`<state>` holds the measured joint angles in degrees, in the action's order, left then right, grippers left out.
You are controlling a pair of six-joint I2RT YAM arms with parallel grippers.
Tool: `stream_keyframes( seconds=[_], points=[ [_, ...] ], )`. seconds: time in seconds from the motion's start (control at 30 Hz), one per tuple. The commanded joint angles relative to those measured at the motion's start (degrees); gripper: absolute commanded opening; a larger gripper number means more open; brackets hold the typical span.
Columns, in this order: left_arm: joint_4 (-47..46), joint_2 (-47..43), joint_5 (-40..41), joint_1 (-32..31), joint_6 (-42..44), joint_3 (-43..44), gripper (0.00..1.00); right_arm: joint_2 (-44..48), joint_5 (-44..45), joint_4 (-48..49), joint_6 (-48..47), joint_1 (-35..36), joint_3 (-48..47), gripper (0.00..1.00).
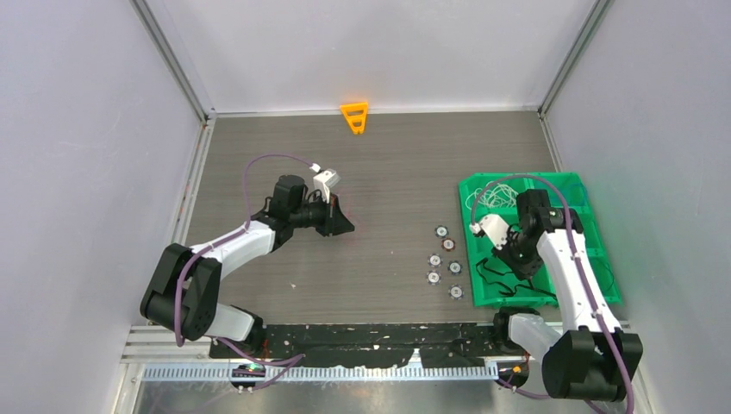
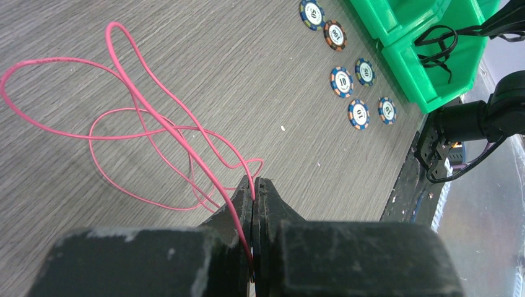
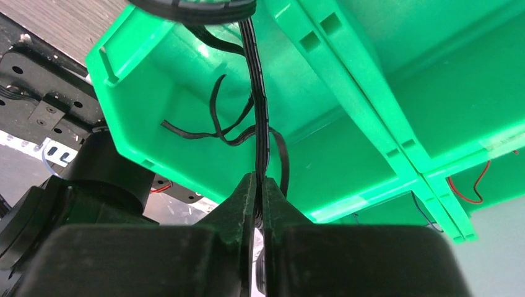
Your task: Untangle the cables
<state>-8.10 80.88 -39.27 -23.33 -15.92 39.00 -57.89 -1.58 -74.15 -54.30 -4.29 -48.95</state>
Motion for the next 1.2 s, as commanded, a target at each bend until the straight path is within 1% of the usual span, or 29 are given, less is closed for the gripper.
stream_keyframes(
  seconds=[0.0,0.03,0.07,0.1,0.13,0.17,0.2,0.23,0.3,0.37,0.5,0.63,0.77,0.83,0.93,1.0,1.07,1.1,1.13,1.17],
  points=[
    [-1.37,-0.56,-0.20,0.09,1.25,0.26,0.00,-2.64,0.43,3.32,0.05,0.77,0.26,0.15],
    [-1.13,-0.52,-0.20,0.12,1.31,0.47,0.00,-3.05,0.04,2.72,0.42,0.90,-0.80,0.26],
    [-0.87,-0.44,-0.24,0.13,1.49,0.67,0.00,-3.56,-0.80,2.14,1.50,1.07,-1.68,0.32],
    [-0.67,-0.45,-0.20,0.13,1.63,0.78,0.00,-3.64,-1.41,0.67,2.02,1.10,-4.01,0.45],
    [-0.66,-0.57,-0.20,0.13,1.74,0.93,0.00,-3.48,-1.71,-0.34,2.87,1.08,-5.26,0.51],
    [-0.57,-0.56,-0.15,0.13,1.79,0.97,0.00,-3.21,-2.16,-2.42,3.36,1.06,-8.17,0.65],
    [-0.46,-0.55,-0.19,0.13,1.85,0.95,0.00,-2.67,-2.22,-3.38,4.58,1.05,-9.72,0.71],
    [-0.31,-0.42,-0.27,0.13,1.83,0.98,0.00,-2.41,-2.18,-5.48,4.92,1.05,-12.26,0.80],
    [-0.15,-0.30,-0.26,0.13,1.80,1.07,0.00,-2.05,-0.65,-8.73,5.11,1.01,-14.42,0.87],
    [-0.24,-0.05,-0.37,0.09,1.79,1.12,0.00,-1.82,2.16,-11.60,4.01,0.13,-14.12,0.89],
    [-0.17,0.36,-0.57,0.13,1.77,1.85,0.00,-0.89,6.97,-13.59,0.10,-6.38,-11.27,0.89],
    [0.05,0.42,-0.84,0.13,1.69,2.26,0.00,-2.10,7.55,-13.64,-2.48,-12.82,-11.67,0.85],
    [0.40,0.46,-1.15,0.13,1.32,2.25,0.00,-3.93,4.91,-12.94,-1.30,-14.48,-12.35,0.77],
    [0.72,0.50,-1.09,0.13,1.02,2.18,0.00,-4.71,1.24,-12.29,0.28,-14.51,-13.02,0.74],
    [2.05,0.19,-1.10,0.04,1.33,2.23,0.00,-6.46,-9.11,-12.30,3.16,-14.34,-16.16,0.72],
    [3.18,-0.04,-1.00,0.03,2.12,2.51,0.00,-7.45,-14.83,-12.02,6.78,-12.50,-17.71,0.71],
    [4.15,0.02,-0.94,-0.03,2.99,3.05,0.00,-7.61,-18.95,-10.32,10.75,-6.99,-18.11,0.70],
    [4.68,0.04,-0.83,-0.03,3.34,3.45,0.00,-7.47,-19.84,-9.39,13.36,-5.09,-17.98,0.70],
    [5.08,0.10,-0.74,0.01,3.69,3.78,0.00,-7.14,-20.41,-6.83,15.92,-1.50,-17.35,0.70],
    [5.66,-0.01,-0.50,0.03,3.97,4.10,0.00,-7.10,-20.31,-4.52,16.83,0.12,-16.94,0.70]
  ],
)
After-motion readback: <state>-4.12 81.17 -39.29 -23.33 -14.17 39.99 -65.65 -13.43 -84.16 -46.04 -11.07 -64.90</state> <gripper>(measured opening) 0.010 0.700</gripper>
